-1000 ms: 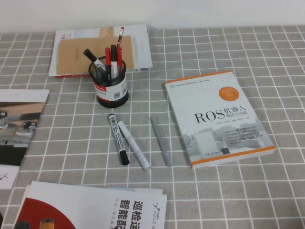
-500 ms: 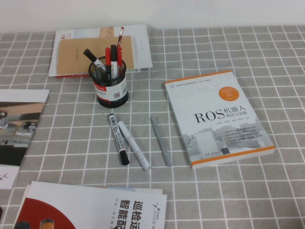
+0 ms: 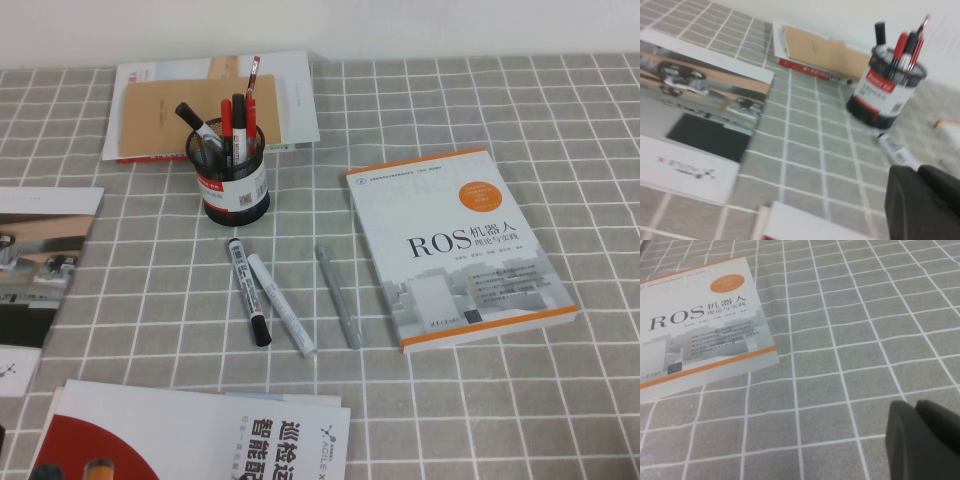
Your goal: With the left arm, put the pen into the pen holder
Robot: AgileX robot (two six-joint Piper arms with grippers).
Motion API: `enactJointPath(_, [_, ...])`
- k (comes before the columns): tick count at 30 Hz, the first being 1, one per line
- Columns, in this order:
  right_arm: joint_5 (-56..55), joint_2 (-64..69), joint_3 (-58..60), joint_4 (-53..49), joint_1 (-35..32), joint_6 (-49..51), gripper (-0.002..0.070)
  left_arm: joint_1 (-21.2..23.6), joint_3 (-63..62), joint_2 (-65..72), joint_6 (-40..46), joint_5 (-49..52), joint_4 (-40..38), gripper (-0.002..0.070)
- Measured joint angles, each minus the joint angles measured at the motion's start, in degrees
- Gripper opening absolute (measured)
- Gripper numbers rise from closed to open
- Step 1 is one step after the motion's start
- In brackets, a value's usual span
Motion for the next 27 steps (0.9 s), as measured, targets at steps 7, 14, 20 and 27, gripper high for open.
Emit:
enactJointPath(7, [0.0,0.0,0.0,0.0,0.0,0.0,-0.0015,0.0,0.0,0.0,-5.7,-3.1,-7.3,0.0])
enactJointPath(14, [0.0,0.0,0.0,0.0,0.0,0.0,-0.0015,0.0,0.0,0.0,-6.5,-7.7,-8.9,0.0])
enactJointPath(20, [0.0,0.0,0.0,0.0,0.0,0.0,-0.0015,0.0,-1.8,0.6,-7.2,-3.6,-9.4,0.0])
enactJointPath(27, [0.0,0.0,0.0,0.0,0.0,0.0,-0.0015,0.0,-14.1,13.9,-7.0,8.7,-9.4,0.0])
